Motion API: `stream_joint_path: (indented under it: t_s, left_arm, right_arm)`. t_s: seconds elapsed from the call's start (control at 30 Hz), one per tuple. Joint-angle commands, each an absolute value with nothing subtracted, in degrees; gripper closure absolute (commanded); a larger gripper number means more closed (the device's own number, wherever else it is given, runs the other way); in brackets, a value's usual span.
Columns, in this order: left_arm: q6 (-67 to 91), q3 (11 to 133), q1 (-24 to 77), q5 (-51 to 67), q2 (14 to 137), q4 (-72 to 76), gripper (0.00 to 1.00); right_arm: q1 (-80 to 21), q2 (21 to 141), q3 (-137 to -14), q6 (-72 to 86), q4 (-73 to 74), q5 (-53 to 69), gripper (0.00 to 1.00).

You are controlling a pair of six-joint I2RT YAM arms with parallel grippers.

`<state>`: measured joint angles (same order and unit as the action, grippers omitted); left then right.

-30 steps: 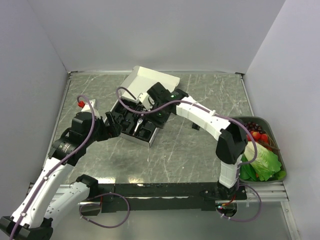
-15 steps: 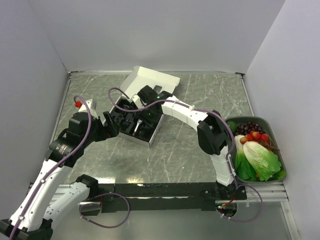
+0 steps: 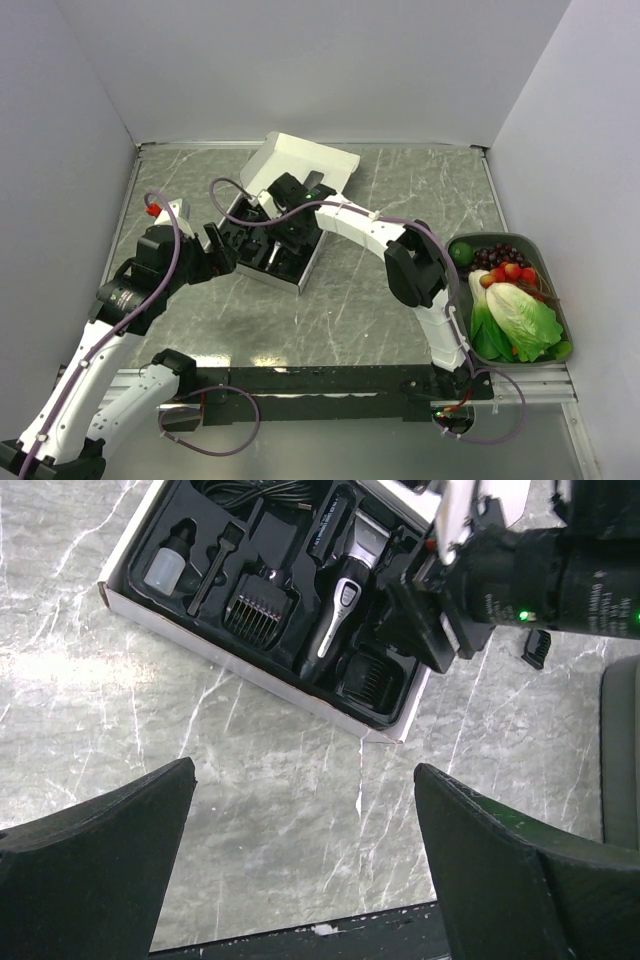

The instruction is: Sort the hair-cutting tools

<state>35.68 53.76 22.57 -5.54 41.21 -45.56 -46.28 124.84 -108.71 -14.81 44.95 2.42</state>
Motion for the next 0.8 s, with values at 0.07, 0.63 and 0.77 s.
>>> stream_joint_path:
  t_s: [0.07, 0.63, 0.77]
  left_arm:
    - [36.8, 55.6, 22.6, -6.2, 40.4, -45.8, 0.03]
    - [37.3, 54.8, 22.6, -4.9, 41.4, -44.0, 0.04]
    - [37.2, 54.8, 22.7, -4.9, 41.5, -43.9, 0.04]
  right_arm:
    - [-46.8, 125.3, -107.8, -15.3, 44.7, 2.9, 0.62]
    - [-46.8, 122.8, -105.3, -15.8, 44.9, 4.7, 0.41]
    - [-46.8, 122.3, -106.9, -16.1, 46.0, 5.1, 0.38]
